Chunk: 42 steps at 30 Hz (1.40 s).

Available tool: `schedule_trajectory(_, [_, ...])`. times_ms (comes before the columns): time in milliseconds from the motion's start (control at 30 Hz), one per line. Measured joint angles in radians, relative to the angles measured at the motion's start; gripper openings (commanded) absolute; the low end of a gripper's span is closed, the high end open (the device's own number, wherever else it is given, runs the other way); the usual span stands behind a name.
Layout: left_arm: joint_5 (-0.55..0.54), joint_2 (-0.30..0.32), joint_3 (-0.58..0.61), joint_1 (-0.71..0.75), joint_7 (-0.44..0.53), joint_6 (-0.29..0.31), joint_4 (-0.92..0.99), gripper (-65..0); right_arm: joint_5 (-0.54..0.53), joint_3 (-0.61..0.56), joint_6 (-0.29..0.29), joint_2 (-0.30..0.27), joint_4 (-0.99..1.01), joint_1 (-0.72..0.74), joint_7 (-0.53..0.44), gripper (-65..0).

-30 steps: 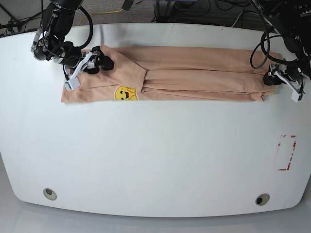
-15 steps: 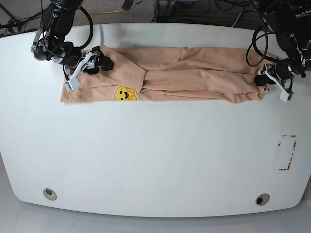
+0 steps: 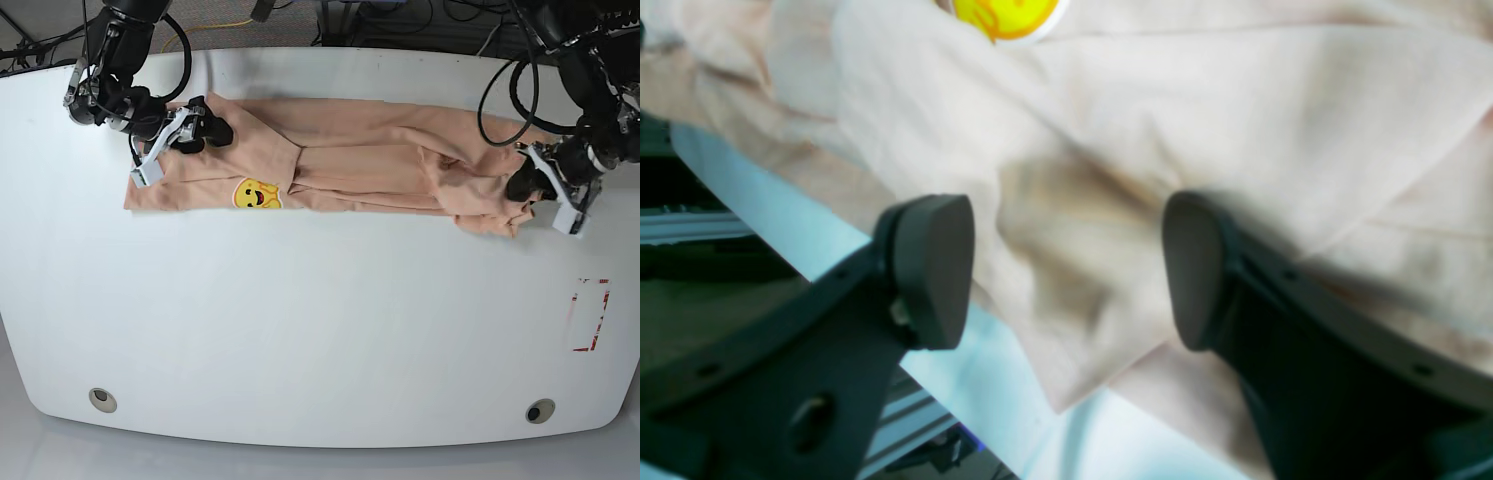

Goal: Fold the T-shirt properly
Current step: 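Grasp the shirt end with the left gripper and fold it toward the right gripper, then release the folded end and regrasp the strip edges with both grippers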

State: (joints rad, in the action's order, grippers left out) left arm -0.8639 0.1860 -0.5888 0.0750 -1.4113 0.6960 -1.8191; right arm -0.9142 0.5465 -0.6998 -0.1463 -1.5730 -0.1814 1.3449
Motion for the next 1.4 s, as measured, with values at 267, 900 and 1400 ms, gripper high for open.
schedule_trajectory(267, [0.007,-0.058,0.2,0.011,-0.007,0.001,-0.116,-62.9,-0.025,0.002,-0.004,-0.003,0.038,0.002,-0.02,-22.7])
schedule_trajectory(900, [0.318,-0.313,0.448,-0.034,-0.004,0.001,-0.11,-62.6,-0.025,0.002,-0.005,-0.001,0.038,0.01,-0.024,-22.7])
schedule_trajectory(1400, [0.318,-0.335,0.602,-0.08,-0.008,0.001,-0.082,-29.6,-0.021,0.002,-0.005,-0.001,0.043,0.017,-0.021,-22.7])
